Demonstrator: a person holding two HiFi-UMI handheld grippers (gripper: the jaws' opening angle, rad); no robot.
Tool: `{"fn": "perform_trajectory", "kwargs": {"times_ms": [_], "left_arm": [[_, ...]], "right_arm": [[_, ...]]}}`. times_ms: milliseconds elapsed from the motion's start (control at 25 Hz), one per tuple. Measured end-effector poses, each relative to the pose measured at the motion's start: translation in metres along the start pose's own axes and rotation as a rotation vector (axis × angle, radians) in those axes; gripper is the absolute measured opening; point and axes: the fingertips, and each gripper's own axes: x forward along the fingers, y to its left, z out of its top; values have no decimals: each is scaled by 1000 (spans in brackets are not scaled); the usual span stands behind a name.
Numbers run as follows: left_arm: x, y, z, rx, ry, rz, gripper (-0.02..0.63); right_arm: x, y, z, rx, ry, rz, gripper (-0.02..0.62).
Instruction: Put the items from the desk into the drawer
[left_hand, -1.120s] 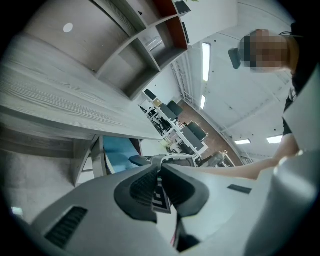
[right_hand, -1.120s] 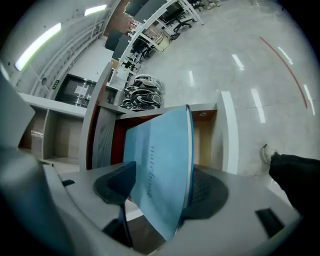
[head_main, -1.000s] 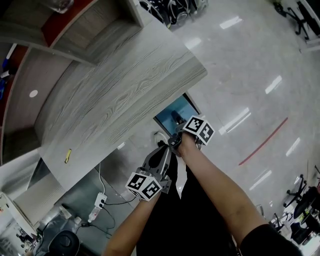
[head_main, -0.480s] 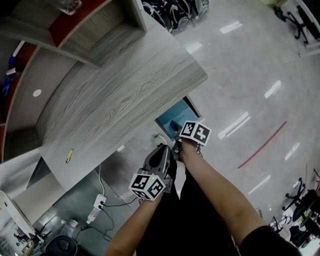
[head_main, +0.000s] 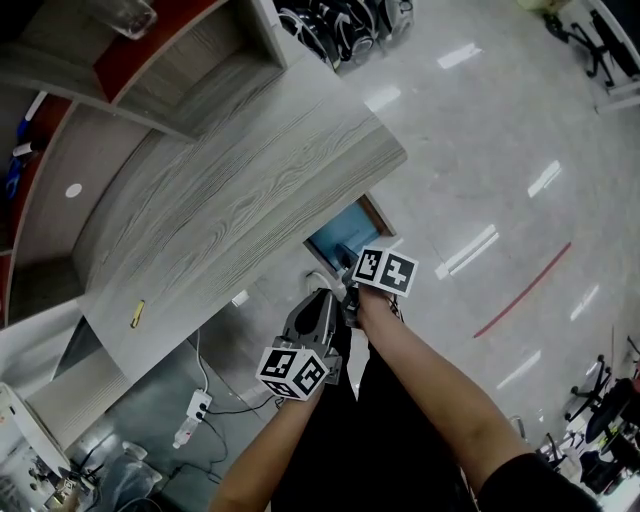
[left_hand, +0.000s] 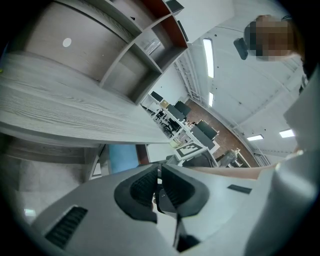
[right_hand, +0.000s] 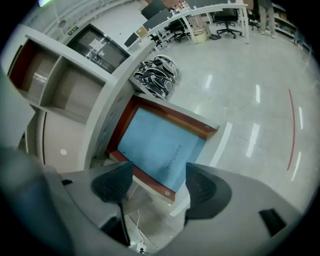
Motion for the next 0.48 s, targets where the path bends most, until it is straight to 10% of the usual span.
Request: {"fn": "perform_trajectory", "kwargs": {"times_ms": [480], "left_arm": [[-23, -32, 30, -27, -99, 95, 34]], "right_arm": [[-80, 30, 18, -309, -107, 42, 325]]}}
